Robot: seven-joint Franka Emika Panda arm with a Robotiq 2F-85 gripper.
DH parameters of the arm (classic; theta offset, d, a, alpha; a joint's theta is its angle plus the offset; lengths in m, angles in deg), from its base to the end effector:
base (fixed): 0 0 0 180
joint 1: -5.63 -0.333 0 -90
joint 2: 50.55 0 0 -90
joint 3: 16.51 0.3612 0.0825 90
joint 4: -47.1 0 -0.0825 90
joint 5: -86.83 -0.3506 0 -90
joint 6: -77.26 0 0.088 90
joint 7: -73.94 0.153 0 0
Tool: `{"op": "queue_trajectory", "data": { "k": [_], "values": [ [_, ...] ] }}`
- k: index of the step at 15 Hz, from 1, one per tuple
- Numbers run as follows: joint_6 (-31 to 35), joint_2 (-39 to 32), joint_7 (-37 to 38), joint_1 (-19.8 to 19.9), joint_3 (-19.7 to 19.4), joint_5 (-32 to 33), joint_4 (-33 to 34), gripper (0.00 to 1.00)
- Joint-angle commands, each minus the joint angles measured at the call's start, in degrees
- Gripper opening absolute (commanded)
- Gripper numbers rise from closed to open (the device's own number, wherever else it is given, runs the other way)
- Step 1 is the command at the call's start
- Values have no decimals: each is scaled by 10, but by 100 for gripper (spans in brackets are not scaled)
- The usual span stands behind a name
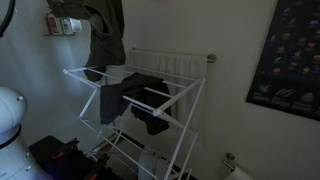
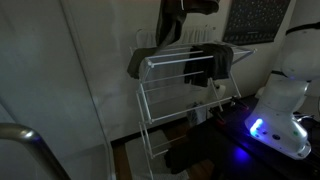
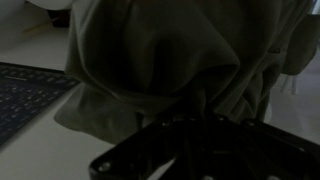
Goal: Move one cloth from the left to the right
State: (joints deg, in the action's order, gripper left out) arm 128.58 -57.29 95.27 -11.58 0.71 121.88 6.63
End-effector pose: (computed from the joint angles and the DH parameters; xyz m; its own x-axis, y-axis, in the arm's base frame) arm 0.3972 0.1277 0.8559 0.9517 -0.1279 0.2791 -0.2155 -0.9259 0.3104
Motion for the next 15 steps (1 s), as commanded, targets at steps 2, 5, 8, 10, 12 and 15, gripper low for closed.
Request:
{"op": "queue_trajectory", "data": {
  "k": [2, 5, 8, 10, 12, 15],
  "values": [
    [27, -25, -34, 34, -19, -18, -2, 5],
    [54, -50, -46, 62, -32, -26, -12, 5],
    [78, -72, -55, 90, -46, -9, -21, 5],
    [84, -85, -66, 106, -57, 2, -27, 5],
    [82, -98, -76, 120, -67, 9, -35, 5],
    [70, -106, -90, 135, -76, 19, -48, 5]
  ]
}}
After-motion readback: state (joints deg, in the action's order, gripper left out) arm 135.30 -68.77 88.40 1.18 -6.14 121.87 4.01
